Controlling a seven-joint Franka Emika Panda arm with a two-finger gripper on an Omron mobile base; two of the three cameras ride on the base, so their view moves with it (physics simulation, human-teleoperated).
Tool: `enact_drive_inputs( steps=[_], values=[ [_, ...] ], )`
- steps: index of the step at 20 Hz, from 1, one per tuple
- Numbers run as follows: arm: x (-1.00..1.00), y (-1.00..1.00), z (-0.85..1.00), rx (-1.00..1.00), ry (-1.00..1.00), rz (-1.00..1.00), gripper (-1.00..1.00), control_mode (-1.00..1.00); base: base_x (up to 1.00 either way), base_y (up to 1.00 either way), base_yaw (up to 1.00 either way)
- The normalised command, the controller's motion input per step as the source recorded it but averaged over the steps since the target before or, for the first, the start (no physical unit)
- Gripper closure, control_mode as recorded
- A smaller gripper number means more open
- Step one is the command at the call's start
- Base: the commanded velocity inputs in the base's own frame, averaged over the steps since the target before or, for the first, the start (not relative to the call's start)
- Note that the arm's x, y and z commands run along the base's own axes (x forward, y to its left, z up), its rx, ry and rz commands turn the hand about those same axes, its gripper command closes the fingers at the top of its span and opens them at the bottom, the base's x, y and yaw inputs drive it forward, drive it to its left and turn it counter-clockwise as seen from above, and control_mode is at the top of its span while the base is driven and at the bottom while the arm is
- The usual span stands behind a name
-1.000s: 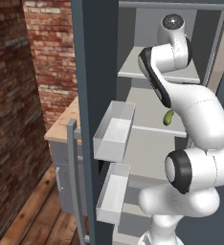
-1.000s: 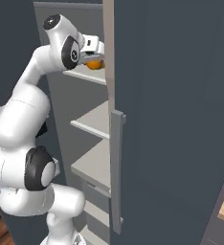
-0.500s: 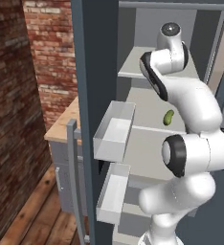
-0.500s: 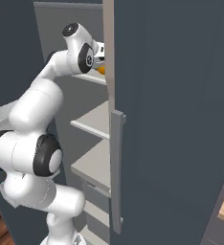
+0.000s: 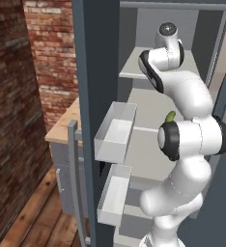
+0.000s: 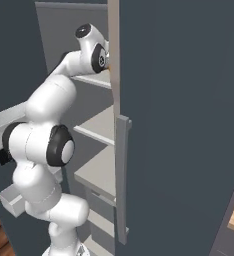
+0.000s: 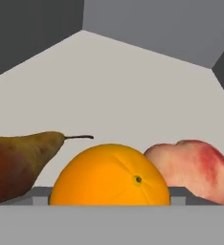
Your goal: Take the orange and cucumber from the second highest rack and move them to the highest rack where the pear and peach are located, to maximize freezer space. Close the freezer door after rearranging.
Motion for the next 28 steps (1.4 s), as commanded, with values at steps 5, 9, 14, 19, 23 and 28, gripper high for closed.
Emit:
enact_drive_inputs(
  steps=[5, 9, 14, 19, 23, 28],
  values=[
    [0.29, -0.19, -0.48, 0.0, 0.0, 0.02, -1.0, -1.0, 0.0, 0.0, 0.0],
    [0.05, -0.09, -0.42, 0.0, 0.0, 0.0, -1.0, -1.0, 0.0, 0.0, 0.0],
    [-0.03, 0.0, -0.19, 0.0, 0.0, 0.0, -1.0, -1.0, 0.0, 0.0, 0.0],
    [-0.32, 0.0, -0.03, 0.0, 0.0, 0.0, -1.0, -1.0, 0.0, 0.0, 0.0],
    [-0.58, 0.01, 0.0, 0.0, -0.12, 0.0, -1.0, -1.0, 0.0, 0.0, 0.0],
    [-0.88, 0.15, 0.0, 0.0, -0.27, 0.0, -1.0, -1.0, 0.0, 0.0, 0.0]
  ],
)
